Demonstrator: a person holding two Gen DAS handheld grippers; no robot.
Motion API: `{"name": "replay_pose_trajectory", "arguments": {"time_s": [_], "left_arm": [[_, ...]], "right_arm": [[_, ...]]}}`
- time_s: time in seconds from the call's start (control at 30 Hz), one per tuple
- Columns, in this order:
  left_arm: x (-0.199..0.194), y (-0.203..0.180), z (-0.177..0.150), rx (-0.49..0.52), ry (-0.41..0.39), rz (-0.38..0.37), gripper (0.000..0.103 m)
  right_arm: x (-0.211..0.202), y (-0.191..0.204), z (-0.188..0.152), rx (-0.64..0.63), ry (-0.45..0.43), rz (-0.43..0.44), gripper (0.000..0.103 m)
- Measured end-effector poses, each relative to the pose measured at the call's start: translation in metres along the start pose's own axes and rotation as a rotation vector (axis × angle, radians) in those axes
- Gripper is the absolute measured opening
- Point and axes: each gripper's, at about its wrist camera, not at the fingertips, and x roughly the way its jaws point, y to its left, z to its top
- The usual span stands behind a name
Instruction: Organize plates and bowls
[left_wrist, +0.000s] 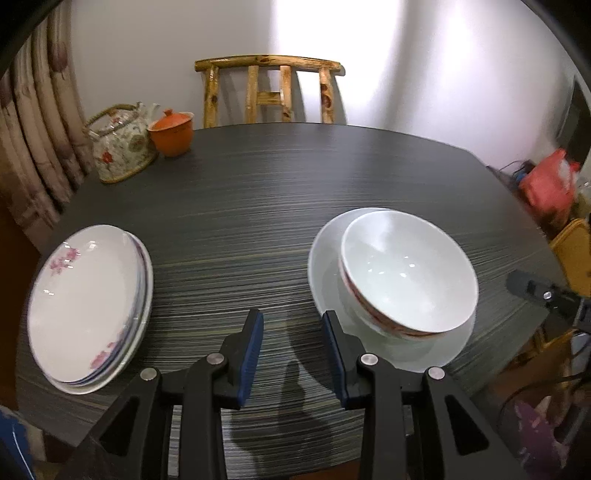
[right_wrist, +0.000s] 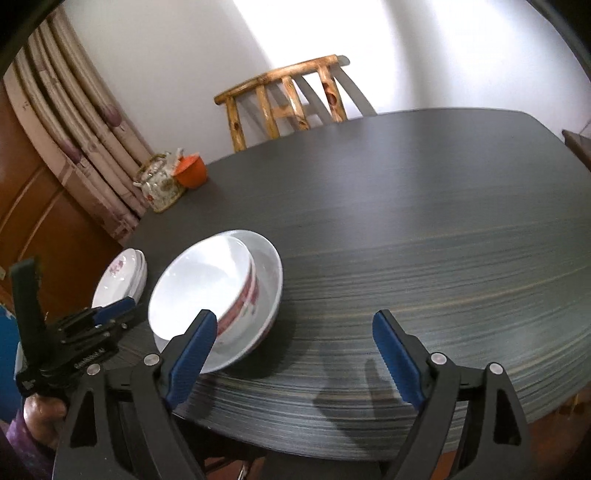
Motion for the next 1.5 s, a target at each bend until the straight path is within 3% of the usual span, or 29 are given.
{"name": "replay_pose_trajectory", "arguments": {"time_s": [0.2, 0.4, 0.87, 1.07, 1.27, 1.5], "left_arm": [[0.012, 0.009, 0.004, -0.075, 0.044, -0.12, 0.033], [0.021, 0.005, 0.004, -0.063, 0.068, -0.113, 0.033], [0.043, 0.002, 0.009, -0.036, 0.139, -0.124, 0.034], [0.048, 0.003, 0.01, -0.03, 0.151, -0.084, 0.05], [0.052, 0.006, 0.011, -0.034, 0.154, -0.079, 0.056], [0.06, 0.004, 0.013, -0.011, 0.173, -0.062, 0.059]], "right_arm": [[0.004, -0.008, -0.002, 0.029, 0.027, 0.041, 0.083], [0.02, -0.018, 0.003, 0.075, 0.084, 0.085, 0.075], [0.052, -0.026, 0.01, 0.127, 0.161, 0.155, 0.074], [0.061, -0.028, 0.015, 0.107, 0.172, 0.132, 0.074], [0.073, -0.028, 0.02, 0.087, 0.209, 0.128, 0.074], [0.087, -0.022, 0.025, 0.035, 0.258, 0.153, 0.053]]}}
